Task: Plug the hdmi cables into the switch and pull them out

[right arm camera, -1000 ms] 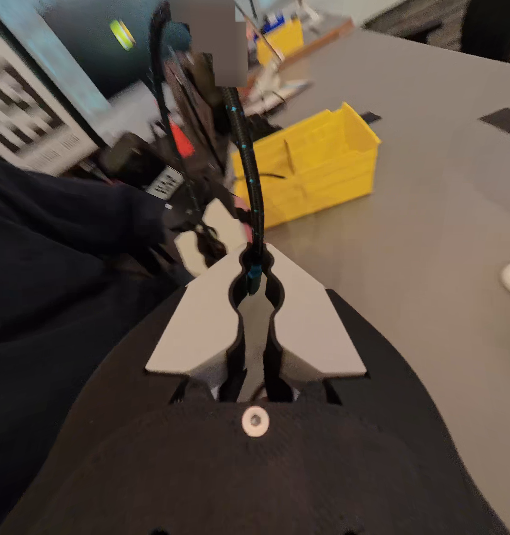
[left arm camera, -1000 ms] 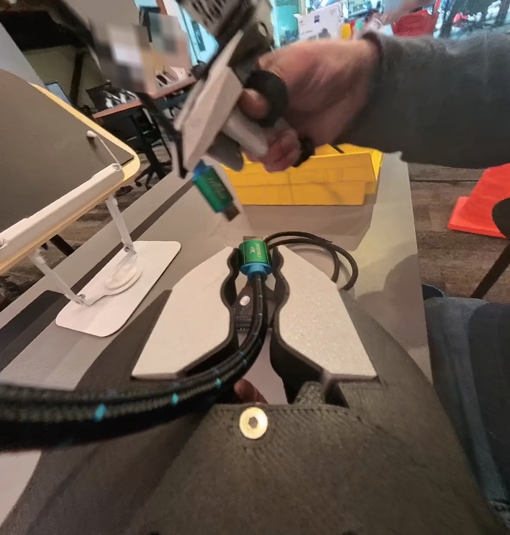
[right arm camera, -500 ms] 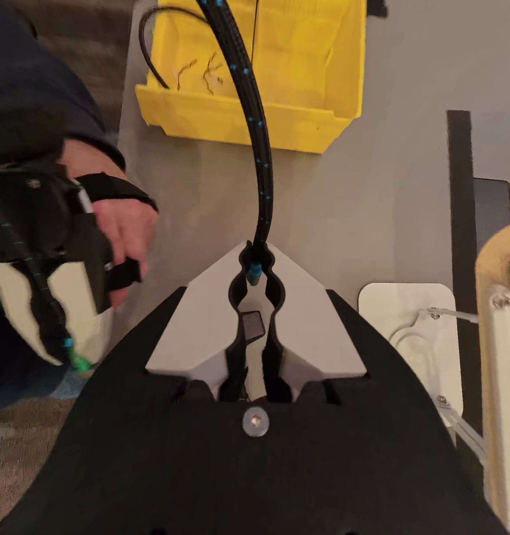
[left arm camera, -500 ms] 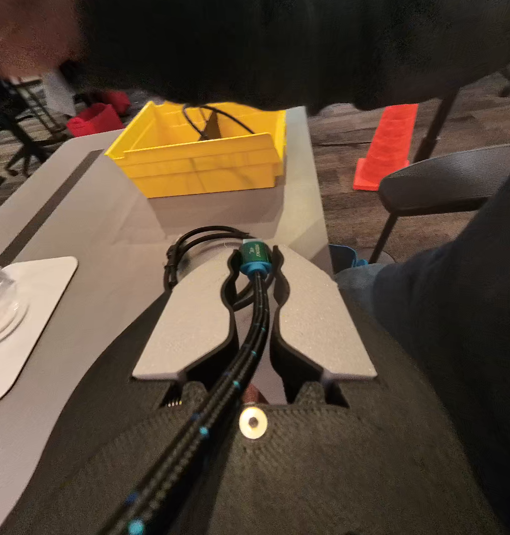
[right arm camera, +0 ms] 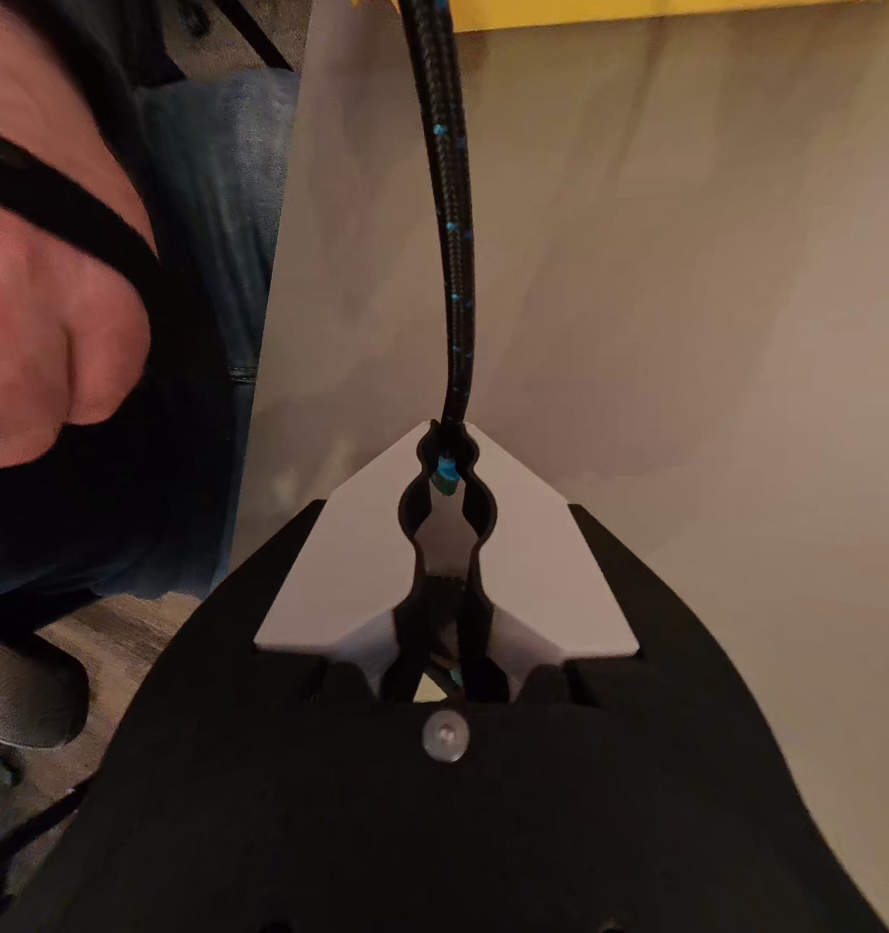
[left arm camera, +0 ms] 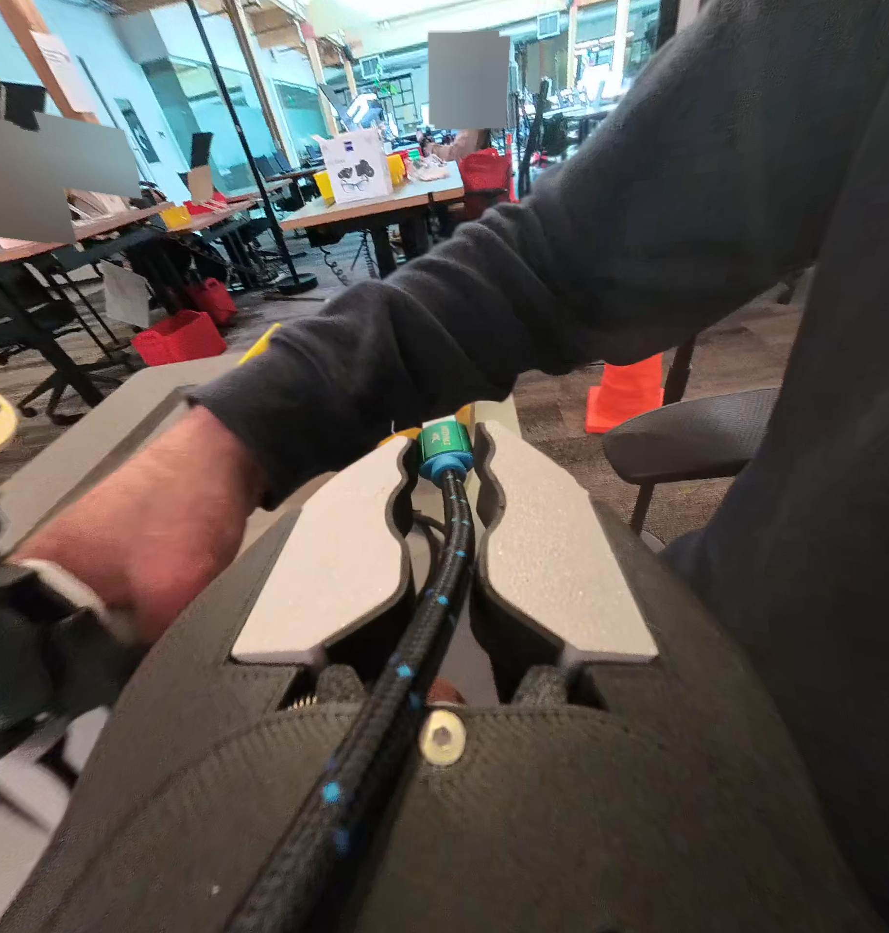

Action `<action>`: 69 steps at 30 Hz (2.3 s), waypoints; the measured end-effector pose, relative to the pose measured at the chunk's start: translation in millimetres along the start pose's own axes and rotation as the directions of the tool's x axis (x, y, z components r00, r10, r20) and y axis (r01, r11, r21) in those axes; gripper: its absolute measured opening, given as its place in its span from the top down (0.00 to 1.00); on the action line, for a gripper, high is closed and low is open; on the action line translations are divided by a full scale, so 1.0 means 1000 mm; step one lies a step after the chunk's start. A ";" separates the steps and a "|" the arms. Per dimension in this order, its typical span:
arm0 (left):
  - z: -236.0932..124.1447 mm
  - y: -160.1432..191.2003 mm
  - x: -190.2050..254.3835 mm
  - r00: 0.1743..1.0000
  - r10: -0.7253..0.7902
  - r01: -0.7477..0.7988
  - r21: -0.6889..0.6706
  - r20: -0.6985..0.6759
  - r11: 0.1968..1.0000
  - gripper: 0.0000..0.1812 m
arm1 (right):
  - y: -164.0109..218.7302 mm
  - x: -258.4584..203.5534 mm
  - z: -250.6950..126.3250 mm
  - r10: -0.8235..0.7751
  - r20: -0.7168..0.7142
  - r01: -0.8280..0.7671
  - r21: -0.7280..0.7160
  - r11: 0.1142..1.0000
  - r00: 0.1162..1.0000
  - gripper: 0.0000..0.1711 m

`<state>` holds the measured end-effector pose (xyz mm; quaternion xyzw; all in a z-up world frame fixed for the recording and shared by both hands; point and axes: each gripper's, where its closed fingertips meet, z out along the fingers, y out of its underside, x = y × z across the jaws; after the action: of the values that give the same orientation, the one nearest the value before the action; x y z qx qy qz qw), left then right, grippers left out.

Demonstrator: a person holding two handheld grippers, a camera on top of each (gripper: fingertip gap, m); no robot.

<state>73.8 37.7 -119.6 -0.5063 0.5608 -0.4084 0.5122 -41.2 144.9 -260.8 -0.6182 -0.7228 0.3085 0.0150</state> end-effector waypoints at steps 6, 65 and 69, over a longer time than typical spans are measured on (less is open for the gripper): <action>-0.011 -0.001 -0.022 0.994 0.059 -0.060 0.010 0.092 0.998 0.88 | 0.008 -0.019 0.009 0.100 0.125 -0.112 0.095 0.989 0.987 0.97; -0.069 0.023 -0.116 0.907 -0.132 0.106 0.087 0.401 0.991 0.89 | 0.104 -0.003 -0.052 0.017 -0.402 0.054 0.164 0.985 0.916 0.45; -0.068 0.028 -0.116 0.908 -0.132 0.111 0.076 0.397 0.991 0.89 | 0.126 0.017 -0.025 0.095 -0.367 -0.060 0.105 0.993 0.925 0.27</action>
<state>-1.9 152.7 -118.5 -0.5999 0.4004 -0.3412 0.6028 76.2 176.3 -305.1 -0.6922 -0.6670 0.2191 0.1673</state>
